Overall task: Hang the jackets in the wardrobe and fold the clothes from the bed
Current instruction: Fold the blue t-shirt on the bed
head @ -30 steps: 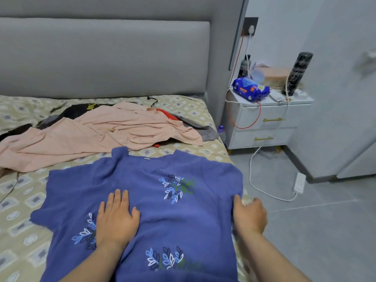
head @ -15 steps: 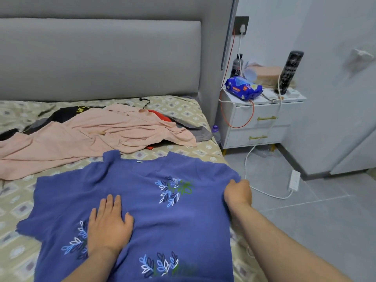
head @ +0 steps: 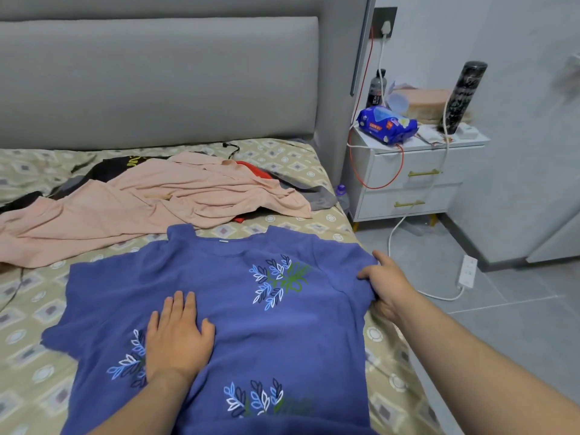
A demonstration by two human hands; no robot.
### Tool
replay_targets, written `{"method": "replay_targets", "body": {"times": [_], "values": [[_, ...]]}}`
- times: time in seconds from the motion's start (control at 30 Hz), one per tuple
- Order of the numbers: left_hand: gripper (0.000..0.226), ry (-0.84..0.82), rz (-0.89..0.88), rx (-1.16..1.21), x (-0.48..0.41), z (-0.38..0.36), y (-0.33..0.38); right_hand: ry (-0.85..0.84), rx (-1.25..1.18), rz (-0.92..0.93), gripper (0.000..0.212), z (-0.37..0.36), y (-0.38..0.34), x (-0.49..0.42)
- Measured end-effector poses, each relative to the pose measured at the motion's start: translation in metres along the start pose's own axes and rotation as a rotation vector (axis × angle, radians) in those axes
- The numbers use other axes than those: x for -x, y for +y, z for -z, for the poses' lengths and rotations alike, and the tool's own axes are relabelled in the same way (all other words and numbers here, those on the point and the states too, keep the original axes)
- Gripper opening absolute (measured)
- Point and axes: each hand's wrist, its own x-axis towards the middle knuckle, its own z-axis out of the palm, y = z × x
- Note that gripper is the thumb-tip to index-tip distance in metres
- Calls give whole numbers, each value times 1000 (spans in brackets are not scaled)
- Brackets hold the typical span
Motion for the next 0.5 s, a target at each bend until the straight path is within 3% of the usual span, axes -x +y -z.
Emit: {"method": "replay_targets", "body": {"times": [0.07, 0.13, 0.2, 0.27, 0.37, 0.5], "values": [[67, -3, 0, -1, -1, 0, 0, 16, 60, 106, 39, -11, -7, 3], [67, -3, 1, 7, 0, 0, 0, 39, 373, 334, 32, -27, -8, 5], [67, -5, -2, 15, 1, 0, 1, -35, 896, 544, 55, -47, -1, 7], [67, -7, -5, 13, 3, 0, 0, -234, 1221, 556, 79, -71, 14, 15], [68, 3, -10, 23, 2, -1, 0, -392, 1409, 535, 78, -109, 44, 36], [67, 7, -11, 26, 3, 1, 3, -232, 1392, 645, 61, -129, 98, 55]]}}
